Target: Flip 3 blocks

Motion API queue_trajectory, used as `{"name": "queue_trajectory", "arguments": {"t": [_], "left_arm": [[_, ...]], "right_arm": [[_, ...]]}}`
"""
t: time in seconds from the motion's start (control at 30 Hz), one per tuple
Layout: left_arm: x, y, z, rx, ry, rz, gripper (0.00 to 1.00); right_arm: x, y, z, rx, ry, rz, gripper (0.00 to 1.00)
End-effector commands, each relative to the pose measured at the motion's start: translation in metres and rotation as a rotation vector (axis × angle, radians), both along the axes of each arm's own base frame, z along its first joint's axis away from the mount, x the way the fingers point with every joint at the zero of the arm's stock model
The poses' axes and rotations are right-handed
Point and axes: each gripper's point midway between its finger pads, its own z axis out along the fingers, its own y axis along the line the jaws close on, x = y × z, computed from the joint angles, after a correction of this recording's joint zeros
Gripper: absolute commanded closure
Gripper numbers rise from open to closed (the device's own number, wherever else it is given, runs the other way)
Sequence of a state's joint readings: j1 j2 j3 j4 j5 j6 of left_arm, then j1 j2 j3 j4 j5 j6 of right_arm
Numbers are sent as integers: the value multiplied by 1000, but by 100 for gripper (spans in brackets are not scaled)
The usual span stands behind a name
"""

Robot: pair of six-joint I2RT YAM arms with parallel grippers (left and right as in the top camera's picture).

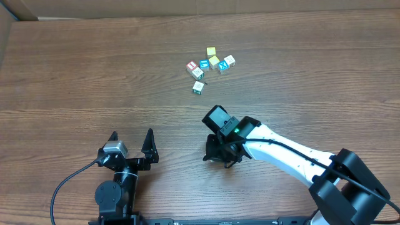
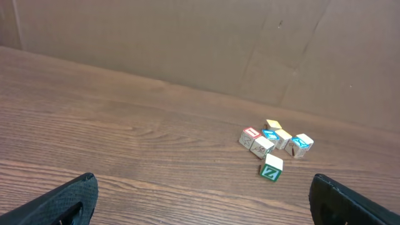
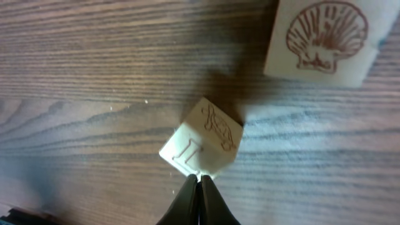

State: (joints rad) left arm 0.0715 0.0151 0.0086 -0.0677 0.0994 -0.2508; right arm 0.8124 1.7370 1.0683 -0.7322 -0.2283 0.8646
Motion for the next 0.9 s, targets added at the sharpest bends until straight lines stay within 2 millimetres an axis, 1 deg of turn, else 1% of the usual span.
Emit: {"name": "queue_trajectory", "arguments": {"t": [0.0,0.13,0.23,0.43,0.6,0.73,0.8,0.87], "left_arm": [[0,-1,0,20,-3,-5,0],[0,-1,0,20,-3,-5,0],[0,-1,0,20,-3,-5,0],[0,-1,0,20,-3,-5,0],[0,-1,0,20,-3,-5,0],[0,-1,0,20,-3,-5,0],[0,-1,0,20,-3,-5,0],[0,-1,0,20,-3,-5,0]], "right_arm": [[-1,-9,-8,-27,-8,-28,96],[3,-12,-9,-46,-28,-42,96],[12,-15,-10,-67,-72,-53,96],[20,-8,-7,-41,-109,-57,96],[27,-9,-7,-50,-143,-66,96],[28,-8,-6,-46,-147,-63,96],[32,-7,-2,-38,-155,-64,96],[39,-3,6,-20,-170,-48,96]]}}
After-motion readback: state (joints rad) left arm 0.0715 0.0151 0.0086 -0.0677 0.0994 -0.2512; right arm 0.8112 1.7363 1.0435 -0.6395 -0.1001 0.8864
